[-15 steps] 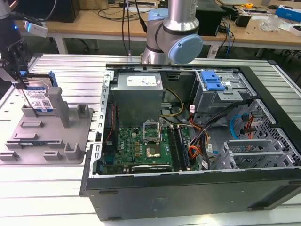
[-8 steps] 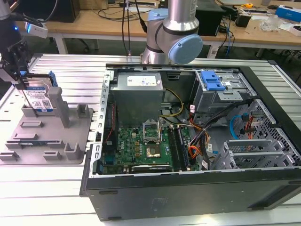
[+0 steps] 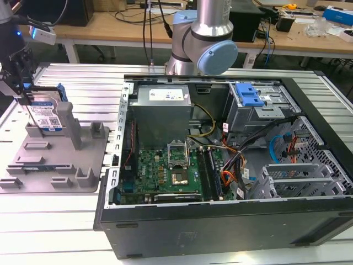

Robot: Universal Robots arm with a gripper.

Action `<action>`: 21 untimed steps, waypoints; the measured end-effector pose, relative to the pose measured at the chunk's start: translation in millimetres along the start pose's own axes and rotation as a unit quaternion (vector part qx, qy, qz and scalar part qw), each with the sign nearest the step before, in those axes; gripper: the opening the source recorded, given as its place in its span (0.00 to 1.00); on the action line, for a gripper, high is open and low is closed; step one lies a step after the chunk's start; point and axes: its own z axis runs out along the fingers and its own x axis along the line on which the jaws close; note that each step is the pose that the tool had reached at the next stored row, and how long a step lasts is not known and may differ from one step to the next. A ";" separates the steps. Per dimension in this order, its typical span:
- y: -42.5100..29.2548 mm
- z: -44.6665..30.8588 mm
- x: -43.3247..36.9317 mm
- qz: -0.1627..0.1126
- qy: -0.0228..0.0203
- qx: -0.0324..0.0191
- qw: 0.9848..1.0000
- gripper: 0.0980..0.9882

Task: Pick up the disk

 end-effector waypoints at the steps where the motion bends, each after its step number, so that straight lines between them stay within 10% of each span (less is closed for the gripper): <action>1: 0.0 0.0 0.0 0.000 0.000 0.000 1.000 0.42; 21: 0.0 0.8 0.0 0.004 0.000 0.000 1.000 0.30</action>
